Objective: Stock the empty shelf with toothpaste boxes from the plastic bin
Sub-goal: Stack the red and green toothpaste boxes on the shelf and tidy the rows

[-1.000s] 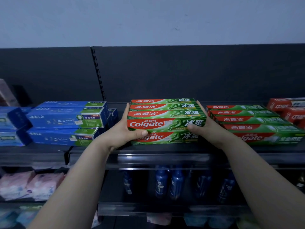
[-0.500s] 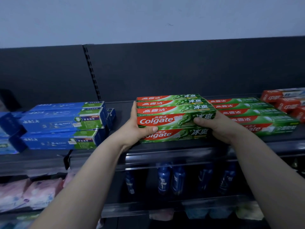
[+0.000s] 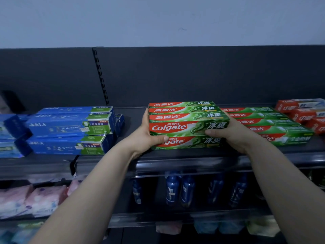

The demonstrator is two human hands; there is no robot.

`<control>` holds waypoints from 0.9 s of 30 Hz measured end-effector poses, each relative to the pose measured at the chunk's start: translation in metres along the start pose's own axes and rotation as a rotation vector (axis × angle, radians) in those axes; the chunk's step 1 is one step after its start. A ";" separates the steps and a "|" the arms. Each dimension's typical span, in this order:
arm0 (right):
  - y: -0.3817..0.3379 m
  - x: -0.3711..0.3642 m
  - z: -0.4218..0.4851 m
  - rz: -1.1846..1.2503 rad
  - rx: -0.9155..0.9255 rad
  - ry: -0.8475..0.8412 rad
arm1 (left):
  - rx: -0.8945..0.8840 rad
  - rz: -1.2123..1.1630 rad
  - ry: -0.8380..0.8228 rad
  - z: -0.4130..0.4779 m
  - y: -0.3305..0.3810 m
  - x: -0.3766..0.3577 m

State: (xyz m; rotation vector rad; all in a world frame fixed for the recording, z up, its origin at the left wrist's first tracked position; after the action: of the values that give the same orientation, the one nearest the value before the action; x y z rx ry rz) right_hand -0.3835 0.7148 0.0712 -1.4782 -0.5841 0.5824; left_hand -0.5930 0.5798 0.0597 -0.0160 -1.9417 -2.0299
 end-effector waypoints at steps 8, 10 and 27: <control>-0.068 -0.041 -0.051 -0.563 0.554 0.327 | -0.262 0.585 0.443 -0.075 0.070 0.034; -0.083 -0.083 -0.060 -0.599 0.769 0.278 | -0.428 0.732 0.719 -0.107 0.077 0.059; -0.003 -0.296 0.013 -0.370 0.290 0.055 | 0.086 0.744 0.837 -0.173 -0.031 0.229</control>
State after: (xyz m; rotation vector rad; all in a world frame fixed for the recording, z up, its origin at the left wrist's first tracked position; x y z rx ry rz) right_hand -0.6094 0.5226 0.0730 -1.0763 -0.6800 0.3191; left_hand -0.7799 0.3599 0.0708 0.0996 -1.2171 -1.1740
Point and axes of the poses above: each hand's wrist, its own z-axis towards the middle knuckle, its own x-axis out of the back of the hand, y = z × x, the point moved 5 cm from there along z, towards the middle knuckle, and after that the axes turned 7 degrees about z, right-handed, at the moved point
